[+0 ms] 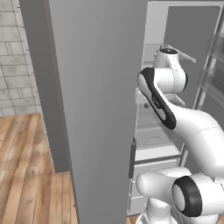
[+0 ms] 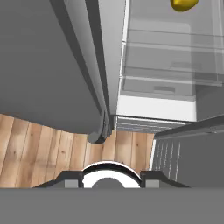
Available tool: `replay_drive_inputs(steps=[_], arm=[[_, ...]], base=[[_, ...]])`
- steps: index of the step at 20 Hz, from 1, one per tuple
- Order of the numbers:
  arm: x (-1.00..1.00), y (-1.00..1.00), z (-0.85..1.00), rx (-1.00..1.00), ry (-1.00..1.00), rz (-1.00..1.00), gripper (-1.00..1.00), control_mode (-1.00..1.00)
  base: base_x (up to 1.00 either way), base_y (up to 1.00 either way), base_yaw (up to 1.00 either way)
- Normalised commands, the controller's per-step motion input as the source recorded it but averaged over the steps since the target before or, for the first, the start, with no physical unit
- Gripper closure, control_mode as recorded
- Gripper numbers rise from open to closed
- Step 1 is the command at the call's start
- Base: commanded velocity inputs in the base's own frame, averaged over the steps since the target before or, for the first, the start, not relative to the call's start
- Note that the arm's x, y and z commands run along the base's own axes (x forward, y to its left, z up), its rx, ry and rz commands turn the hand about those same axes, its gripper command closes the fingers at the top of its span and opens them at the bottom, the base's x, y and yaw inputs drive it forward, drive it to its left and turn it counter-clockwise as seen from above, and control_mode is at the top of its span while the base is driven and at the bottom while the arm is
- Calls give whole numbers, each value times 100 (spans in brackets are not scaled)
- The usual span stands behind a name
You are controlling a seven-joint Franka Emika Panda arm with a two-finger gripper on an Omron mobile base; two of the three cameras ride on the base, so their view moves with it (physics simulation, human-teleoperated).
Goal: Grab the garlic and lemon from the fridge, place them in the blender, close the lid, and turn on the blender to create a marinade.
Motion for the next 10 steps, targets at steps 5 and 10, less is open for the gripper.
replay_drive_inputs(steps=[5,10], arm=[[-11,-23,0,1,-19,-5,-100,-100],[-6,-93,13,9,-23,-37,-100,-100]], base=[[0,0,0],[0,0,0]])
